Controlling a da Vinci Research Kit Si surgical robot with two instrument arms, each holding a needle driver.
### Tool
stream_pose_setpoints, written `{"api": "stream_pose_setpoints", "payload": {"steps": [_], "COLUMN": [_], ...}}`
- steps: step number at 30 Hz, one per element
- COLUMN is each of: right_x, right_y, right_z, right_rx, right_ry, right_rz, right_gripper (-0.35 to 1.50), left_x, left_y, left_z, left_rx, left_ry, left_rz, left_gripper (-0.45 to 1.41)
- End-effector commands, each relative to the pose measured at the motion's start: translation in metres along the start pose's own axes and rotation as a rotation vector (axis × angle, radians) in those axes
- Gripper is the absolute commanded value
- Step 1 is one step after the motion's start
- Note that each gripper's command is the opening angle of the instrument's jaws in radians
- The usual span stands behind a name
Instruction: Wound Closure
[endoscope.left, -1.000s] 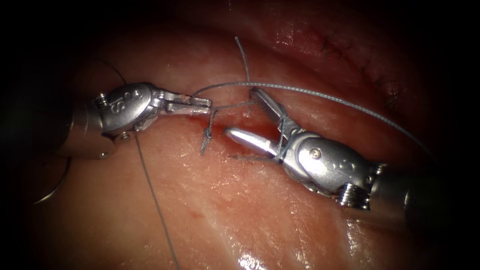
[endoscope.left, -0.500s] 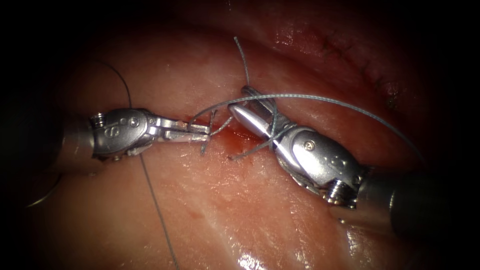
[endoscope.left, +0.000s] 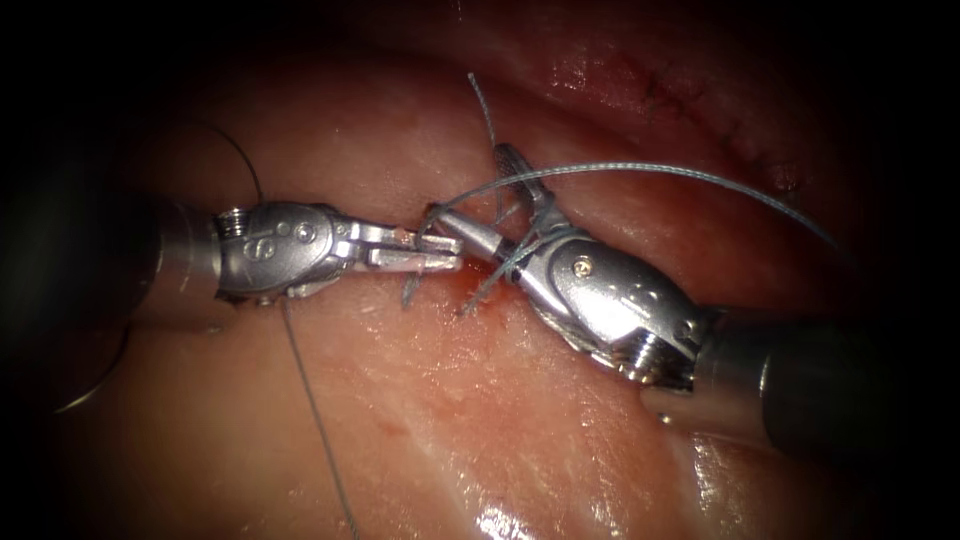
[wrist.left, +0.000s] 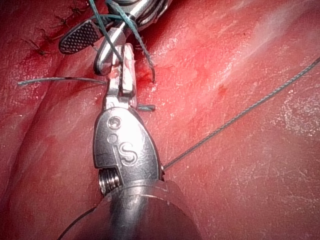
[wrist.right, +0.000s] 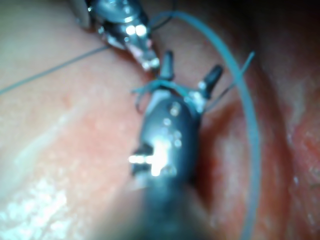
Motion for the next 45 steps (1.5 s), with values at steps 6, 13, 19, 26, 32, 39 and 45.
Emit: {"api": "stream_pose_setpoints", "payload": {"steps": [6,13,19,26,32,39,45], "right_x": [-0.0009,-0.0013,-0.0014,-0.0016,-0.0019,-0.0021,-0.002], "right_y": [0.0005,0.0015,0.0023,0.0034,0.0036,0.0038,0.0034], "right_z": [0.0014,0.0028,0.0042,0.0053,0.006,0.0066,0.0063], "right_rx": [-0.02,-0.05,-0.07,-0.088,-0.104,-0.119,-0.142], "right_ry": [-0.026,-0.066,-0.097,-0.143,-0.211,-0.257,-0.238], "right_rz": [-0.011,-0.023,-0.023,-0.038,-0.049,-0.051,-0.044], "right_gripper": [1.0,0.95,0.9,0.86,0.83,0.63,-0.35], "left_x": [-0.0015,-0.0013,-0.0008,-0.0001,0.0002,0.0,-0.0001], "left_y": [-0.0004,-0.0001,0.0005,-0.0003,-0.0009,-0.0013,-0.0014], "left_z": [0.0013,0.0011,0.0014,0.0013,0.001,0.0008,0.0005], "left_rx": [0.021,0.097,0.14,0.204,0.235,0.246,0.246], "left_ry": [-0.025,-0.106,-0.182,-0.251,-0.311,-0.337,-0.345], "left_rz": [0.005,-0.043,-0.075,-0.104,-0.113,-0.129,-0.142], "left_gripper": [-0.45,-0.45,-0.45,-0.45,-0.45,-0.45,-0.45]}}
